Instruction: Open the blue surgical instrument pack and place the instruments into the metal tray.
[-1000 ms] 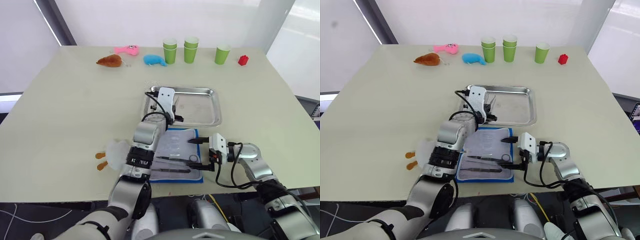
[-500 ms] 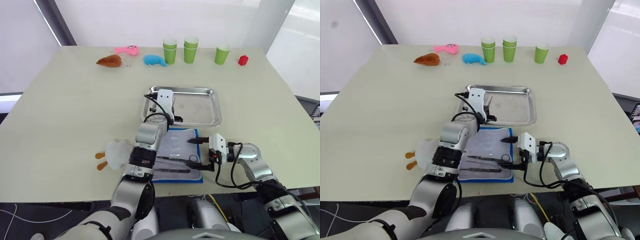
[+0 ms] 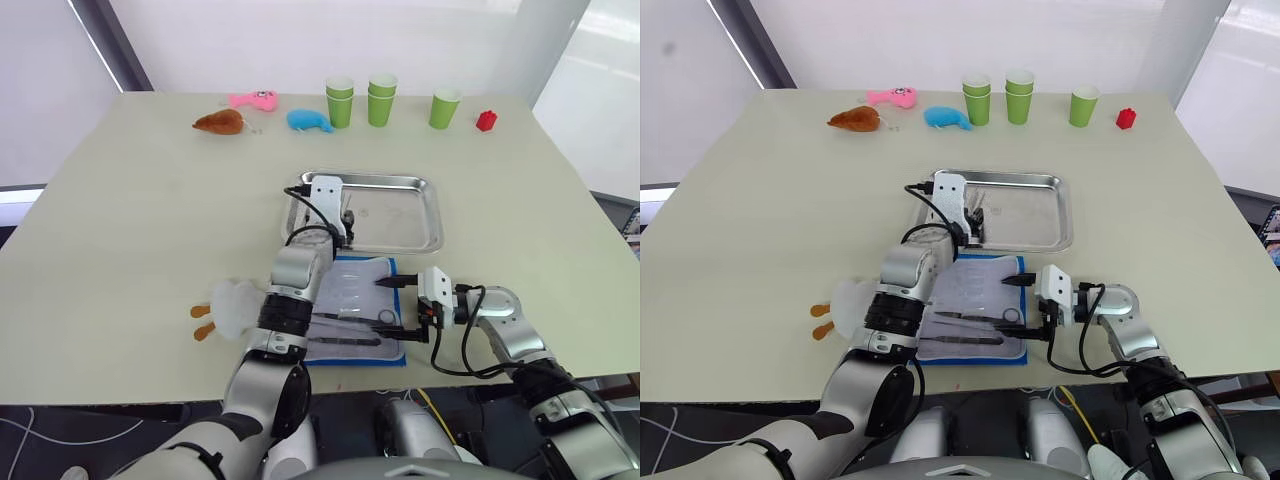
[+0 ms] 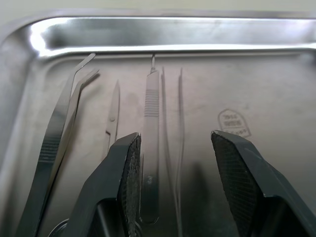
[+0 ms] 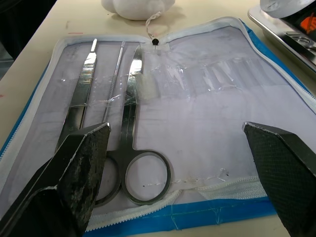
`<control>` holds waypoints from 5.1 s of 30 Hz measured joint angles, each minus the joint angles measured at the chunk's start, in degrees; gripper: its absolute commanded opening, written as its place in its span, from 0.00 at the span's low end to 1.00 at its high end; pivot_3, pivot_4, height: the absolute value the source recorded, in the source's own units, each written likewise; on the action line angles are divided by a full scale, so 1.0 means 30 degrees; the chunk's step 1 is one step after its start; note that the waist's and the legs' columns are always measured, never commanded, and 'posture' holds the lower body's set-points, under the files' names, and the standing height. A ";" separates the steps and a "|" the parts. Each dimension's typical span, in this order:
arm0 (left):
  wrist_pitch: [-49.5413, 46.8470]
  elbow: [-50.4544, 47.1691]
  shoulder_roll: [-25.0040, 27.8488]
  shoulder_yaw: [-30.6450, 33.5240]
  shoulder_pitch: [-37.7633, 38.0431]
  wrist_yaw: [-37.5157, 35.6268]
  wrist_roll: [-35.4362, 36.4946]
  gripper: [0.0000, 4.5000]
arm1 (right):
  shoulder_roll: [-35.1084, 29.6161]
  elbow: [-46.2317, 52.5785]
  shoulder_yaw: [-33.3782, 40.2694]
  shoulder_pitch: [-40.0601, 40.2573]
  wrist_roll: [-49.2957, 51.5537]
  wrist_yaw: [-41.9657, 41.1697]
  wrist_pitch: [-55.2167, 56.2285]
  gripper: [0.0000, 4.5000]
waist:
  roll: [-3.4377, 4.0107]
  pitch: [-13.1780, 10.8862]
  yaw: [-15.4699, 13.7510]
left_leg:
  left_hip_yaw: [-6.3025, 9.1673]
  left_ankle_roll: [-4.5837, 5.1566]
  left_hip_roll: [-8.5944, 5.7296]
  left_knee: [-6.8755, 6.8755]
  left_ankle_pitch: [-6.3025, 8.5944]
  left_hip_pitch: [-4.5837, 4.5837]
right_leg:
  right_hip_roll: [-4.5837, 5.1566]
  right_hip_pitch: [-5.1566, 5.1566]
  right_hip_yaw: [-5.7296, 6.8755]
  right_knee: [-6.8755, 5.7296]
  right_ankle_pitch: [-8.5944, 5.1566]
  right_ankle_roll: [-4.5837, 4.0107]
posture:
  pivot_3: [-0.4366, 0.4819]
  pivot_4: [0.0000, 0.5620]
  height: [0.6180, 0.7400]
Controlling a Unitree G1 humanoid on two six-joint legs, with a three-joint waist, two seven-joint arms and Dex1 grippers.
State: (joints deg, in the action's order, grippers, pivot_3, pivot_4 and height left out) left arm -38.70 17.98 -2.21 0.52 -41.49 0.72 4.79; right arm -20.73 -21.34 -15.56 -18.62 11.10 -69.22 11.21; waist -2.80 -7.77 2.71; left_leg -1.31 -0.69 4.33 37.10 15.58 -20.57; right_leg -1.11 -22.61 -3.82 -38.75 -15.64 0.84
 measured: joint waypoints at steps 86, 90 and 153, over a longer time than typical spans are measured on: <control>1.3733 -0.5207 1.5660 -0.2615 0.8951 -3.0103 0.9586 0.99 | -0.5918 1.3722 0.5476 0.6583 0.6816 0.0750 -0.6810 1.00 | 0.0544 -0.0521 -0.0708 | 0.0025 0.0013 -0.0024 0.0093 0.0007 -0.0548 | 0.0055 -0.0363 0.0099 0.0184 0.0039 -0.0037 | 0.48 0.27 1.00; 1.5061 -0.3541 1.5241 -0.3152 0.8778 -3.0119 0.8278 0.99 | -0.7066 1.5286 0.6867 0.7915 0.7943 0.0709 -0.7559 1.00 | 0.0531 -0.0516 -0.0698 | 0.0032 0.0014 -0.0027 0.0105 0.0006 -0.0538 | 0.0047 -0.0355 0.0095 0.0172 0.0043 -0.0029 | 0.48 0.27 1.00; 2.0609 0.5866 1.1264 -0.6343 0.5294 -3.0223 0.4170 0.99 | -0.7174 1.6053 0.2114 0.4113 0.4027 0.5832 -1.1915 1.00 | 0.1074 0.0034 -0.0373 | -0.0029 0.0025 -0.0130 0.0391 0.0000 -0.0091 | -0.0036 0.0021 -0.0285 -0.0054 0.0022 0.0094 | 0.48 0.27 1.00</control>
State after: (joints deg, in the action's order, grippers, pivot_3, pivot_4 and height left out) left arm 23.13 35.57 31.59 -18.51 -25.61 -89.95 17.30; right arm -42.26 26.82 -9.22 -6.28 23.18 -51.73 -24.54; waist 0.42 -7.67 1.59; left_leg -1.39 -0.62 3.94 38.27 15.58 -20.84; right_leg -1.22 -22.55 -4.68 -38.91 -15.57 1.12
